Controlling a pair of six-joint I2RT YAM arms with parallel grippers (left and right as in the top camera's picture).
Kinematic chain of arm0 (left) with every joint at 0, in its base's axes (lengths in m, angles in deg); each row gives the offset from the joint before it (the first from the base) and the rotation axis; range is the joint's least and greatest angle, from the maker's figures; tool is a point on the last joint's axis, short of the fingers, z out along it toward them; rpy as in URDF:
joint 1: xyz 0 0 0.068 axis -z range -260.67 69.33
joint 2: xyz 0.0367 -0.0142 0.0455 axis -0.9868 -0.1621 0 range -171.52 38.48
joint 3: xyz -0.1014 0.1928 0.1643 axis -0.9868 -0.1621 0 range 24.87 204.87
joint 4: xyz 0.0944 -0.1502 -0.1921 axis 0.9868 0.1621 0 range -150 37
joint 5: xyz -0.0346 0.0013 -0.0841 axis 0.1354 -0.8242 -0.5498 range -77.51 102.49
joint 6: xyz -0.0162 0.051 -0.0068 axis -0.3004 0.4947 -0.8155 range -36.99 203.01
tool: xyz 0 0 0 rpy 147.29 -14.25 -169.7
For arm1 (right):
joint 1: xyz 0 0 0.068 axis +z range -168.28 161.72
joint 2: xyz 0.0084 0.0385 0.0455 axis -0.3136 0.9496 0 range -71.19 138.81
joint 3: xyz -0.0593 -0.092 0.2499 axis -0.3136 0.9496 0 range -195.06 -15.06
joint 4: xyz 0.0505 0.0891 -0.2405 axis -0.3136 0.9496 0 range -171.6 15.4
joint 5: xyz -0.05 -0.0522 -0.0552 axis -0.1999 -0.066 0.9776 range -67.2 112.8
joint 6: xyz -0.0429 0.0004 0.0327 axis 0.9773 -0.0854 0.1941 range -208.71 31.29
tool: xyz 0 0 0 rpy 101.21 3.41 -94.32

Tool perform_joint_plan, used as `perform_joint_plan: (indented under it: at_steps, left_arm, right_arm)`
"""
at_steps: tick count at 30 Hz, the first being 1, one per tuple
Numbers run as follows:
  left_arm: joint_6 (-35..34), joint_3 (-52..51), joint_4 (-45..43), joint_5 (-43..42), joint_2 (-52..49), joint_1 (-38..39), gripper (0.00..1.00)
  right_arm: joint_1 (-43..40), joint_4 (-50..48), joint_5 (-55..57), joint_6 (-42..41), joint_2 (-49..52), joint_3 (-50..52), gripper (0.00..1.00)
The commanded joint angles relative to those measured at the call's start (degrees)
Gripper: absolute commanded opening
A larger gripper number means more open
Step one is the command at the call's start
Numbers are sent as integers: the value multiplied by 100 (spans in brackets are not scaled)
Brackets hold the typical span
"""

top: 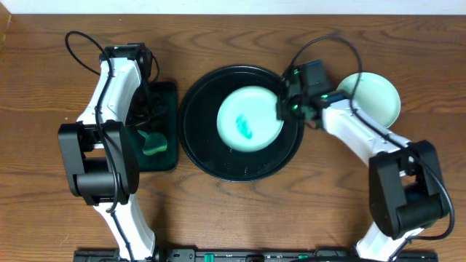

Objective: Clean dirty plates on tray and stack at the side
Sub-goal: 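Grasp the upper green plate rim with the right gripper and pull it down, then bring the sponge in the left gripper over the held green plate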

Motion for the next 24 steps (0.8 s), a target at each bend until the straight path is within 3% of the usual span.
perform_joint_plan:
  at_steps: [1,9,24]
  left_arm:
    - [247,-35,-7,31,-11,2,7]
    - [538,-76,-632,428,-57,2,8]
    - [651,-684,-1314,166,-457,2,7]
  right_arm:
    - [417,319,92,-7,9,4,1]
    - [1051,428,302,-52,9,4,1]
    - [922,721,765,-352,9,4,1]
